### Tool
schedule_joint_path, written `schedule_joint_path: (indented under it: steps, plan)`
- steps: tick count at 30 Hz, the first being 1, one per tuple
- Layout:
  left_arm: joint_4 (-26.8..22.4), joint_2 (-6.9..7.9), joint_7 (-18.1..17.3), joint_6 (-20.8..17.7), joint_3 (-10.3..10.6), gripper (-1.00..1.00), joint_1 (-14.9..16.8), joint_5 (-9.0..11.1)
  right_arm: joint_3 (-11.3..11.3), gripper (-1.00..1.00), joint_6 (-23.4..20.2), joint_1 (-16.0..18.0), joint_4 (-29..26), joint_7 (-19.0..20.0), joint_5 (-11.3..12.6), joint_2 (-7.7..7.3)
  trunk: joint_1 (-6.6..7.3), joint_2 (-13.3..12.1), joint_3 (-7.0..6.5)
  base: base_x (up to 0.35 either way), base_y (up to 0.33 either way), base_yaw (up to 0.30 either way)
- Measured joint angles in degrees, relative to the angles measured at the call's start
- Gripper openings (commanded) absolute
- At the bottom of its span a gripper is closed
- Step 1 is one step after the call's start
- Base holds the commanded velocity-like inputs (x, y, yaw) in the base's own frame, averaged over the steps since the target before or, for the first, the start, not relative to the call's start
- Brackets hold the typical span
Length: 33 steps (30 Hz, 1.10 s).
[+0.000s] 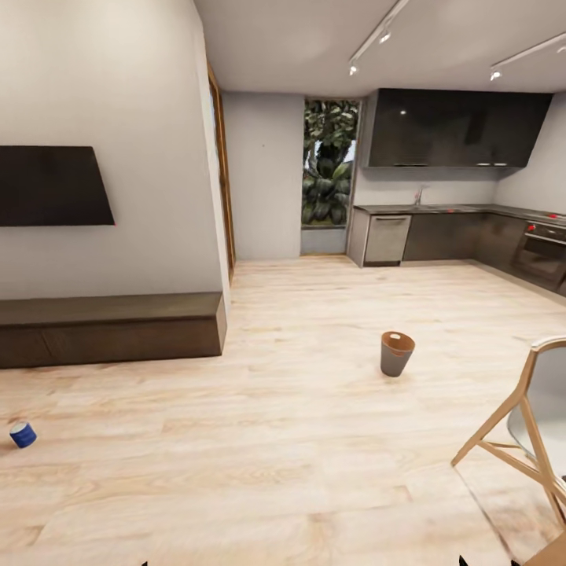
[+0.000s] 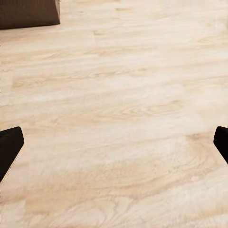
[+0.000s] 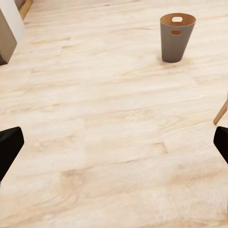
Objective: Put the three can of soda from the living room inside the tash can in the kitchen.
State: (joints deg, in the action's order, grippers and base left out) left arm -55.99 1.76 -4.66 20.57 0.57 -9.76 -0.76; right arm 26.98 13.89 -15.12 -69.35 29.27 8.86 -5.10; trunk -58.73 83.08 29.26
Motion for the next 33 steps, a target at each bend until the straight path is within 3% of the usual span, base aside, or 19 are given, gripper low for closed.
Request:
schedule_joint_path:
  steps: [8, 27, 33]
  plan:
    - [-0.03, 0.00, 0.00, -0.05, -0.02, 1.00, 0.00, -0.03, 0.00, 1.00, 0.00, 0.00, 0.00, 0.00, 0.01, -0.02, 0.00, 0.00, -0.01, 0.323, 0.144, -0.111]
    - [0.00, 0.00, 0.00, -0.09, -0.01, 1.00, 0.00, -0.03, 0.00, 1.00, 0.00, 0.00, 0.09, 0.00, 0.02, -0.09, 0.00, 0.00, -0.56, 0.315, 0.166, -0.227]
    - [0.00, 0.00, 0.01, -0.08, 0.00, 1.00, 0.00, -0.03, 0.00, 1.00, 0.00, 0.00, 0.09, 0.00, 0.02, -0.08, 0.00, 0.00, -0.63, 0.308, 0.179, -0.060]
